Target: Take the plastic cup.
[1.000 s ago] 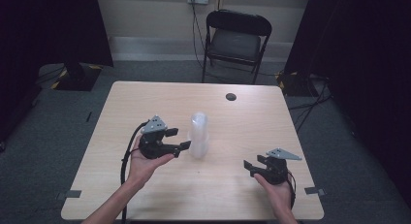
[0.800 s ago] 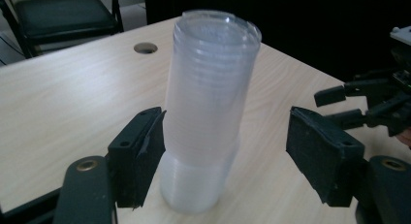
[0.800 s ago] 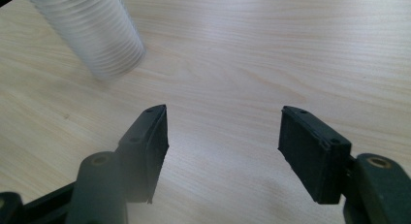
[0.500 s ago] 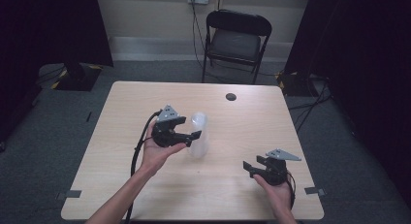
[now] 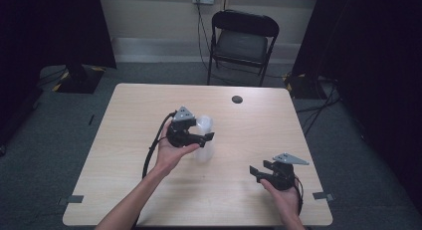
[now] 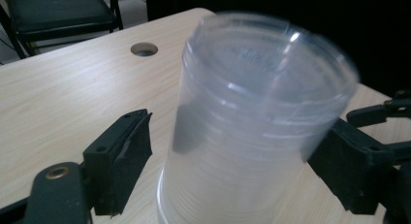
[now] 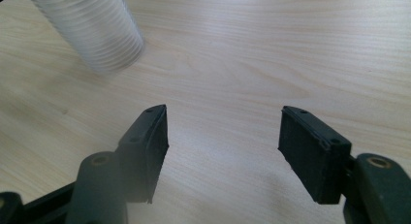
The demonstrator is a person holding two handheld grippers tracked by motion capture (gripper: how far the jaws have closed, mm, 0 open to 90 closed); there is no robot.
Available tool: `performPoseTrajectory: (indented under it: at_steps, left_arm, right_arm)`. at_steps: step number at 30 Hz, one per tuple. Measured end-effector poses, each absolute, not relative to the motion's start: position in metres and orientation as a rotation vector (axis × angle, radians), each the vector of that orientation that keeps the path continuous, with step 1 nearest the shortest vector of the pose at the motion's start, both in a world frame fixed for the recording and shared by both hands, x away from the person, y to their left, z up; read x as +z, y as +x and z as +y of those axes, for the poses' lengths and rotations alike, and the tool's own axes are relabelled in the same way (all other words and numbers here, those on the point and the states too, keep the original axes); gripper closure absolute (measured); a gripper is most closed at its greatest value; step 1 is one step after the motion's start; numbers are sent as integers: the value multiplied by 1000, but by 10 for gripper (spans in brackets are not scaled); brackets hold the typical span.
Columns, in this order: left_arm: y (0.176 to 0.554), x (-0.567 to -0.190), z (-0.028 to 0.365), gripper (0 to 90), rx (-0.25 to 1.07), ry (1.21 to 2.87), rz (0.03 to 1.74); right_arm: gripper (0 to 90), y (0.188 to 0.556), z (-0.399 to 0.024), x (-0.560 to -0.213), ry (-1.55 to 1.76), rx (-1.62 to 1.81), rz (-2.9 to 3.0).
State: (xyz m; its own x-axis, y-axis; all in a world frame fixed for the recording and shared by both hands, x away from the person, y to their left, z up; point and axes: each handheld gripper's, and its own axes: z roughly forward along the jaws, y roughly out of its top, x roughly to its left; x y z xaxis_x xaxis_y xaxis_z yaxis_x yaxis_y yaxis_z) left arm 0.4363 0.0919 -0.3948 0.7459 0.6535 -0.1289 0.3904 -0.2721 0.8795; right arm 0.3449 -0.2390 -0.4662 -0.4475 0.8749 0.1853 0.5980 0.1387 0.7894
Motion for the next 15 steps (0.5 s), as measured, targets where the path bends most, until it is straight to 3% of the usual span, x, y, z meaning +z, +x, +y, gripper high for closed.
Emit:
performPoseTrajectory:
  at_steps: [15]
  left_arm:
    - [445,-418,81,191,328,1976,807]
  right_arm:
    - [348,344,-240,-467,1427,1222,2105]
